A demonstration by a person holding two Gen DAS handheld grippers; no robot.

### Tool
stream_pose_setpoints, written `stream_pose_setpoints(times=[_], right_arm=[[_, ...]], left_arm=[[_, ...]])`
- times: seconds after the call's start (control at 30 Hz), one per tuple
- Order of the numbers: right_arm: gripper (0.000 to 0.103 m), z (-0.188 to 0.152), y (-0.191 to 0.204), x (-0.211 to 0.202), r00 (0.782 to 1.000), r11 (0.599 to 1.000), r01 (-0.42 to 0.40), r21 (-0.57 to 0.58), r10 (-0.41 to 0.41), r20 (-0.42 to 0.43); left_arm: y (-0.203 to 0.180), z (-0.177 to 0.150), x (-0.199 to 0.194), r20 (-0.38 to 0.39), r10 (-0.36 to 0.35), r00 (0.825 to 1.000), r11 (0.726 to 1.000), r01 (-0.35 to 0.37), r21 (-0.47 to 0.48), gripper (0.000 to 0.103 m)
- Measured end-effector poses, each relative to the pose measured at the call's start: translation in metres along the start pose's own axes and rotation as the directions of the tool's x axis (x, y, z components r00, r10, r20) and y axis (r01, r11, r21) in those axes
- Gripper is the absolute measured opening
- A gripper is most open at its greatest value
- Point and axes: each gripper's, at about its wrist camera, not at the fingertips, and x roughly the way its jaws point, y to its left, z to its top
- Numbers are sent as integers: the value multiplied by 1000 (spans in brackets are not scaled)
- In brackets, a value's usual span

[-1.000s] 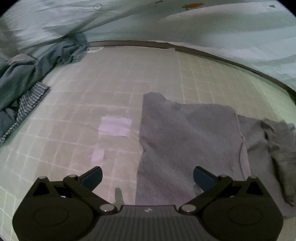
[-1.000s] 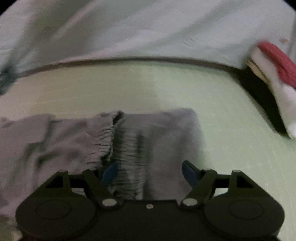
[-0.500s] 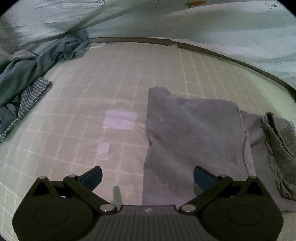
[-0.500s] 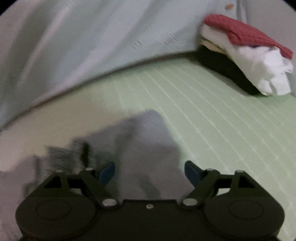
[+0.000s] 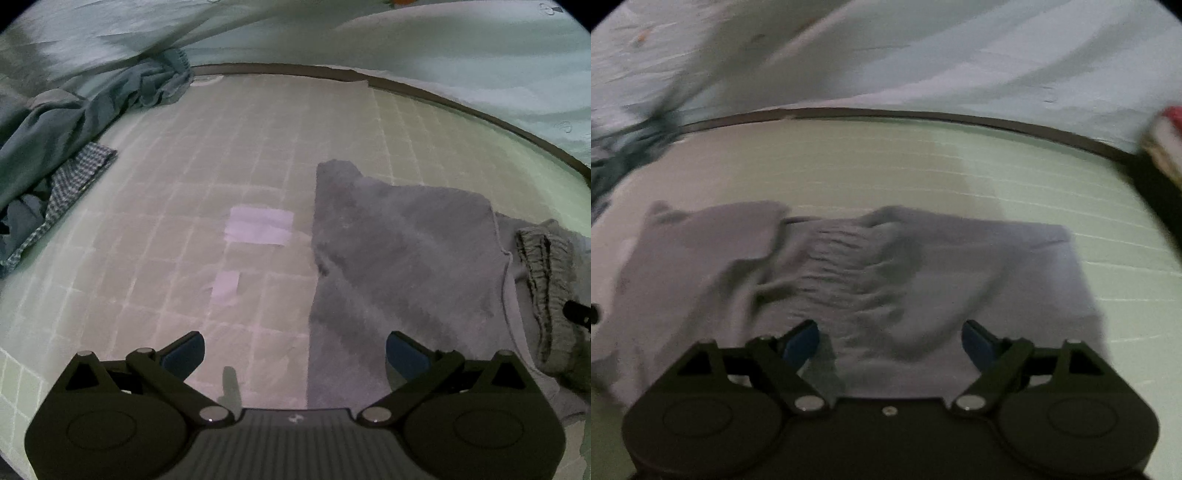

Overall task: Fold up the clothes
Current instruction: 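Lay the sweatpants waistband over the sweatshirt with the right gripper and open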

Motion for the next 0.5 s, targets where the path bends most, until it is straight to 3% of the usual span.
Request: stream_pose_setpoints(times=[0.13, 0.27, 0.5], right_arm=[[89, 0, 4, 4, 1000, 1000, 15, -1, -15, -11], [90, -5, 3, 10, 999, 998, 1, 57, 2, -46], [92, -7, -14, 4, 999, 989, 4, 148, 1, -35]], left_arm=[[7, -4, -2, -4, 11, 1000, 1000, -11, -11, 103], [7, -5, -1, -13, 9, 1000, 1000, -9, -15, 103], [4, -7, 2, -28, 4, 1000, 1000, -4, -17, 103]])
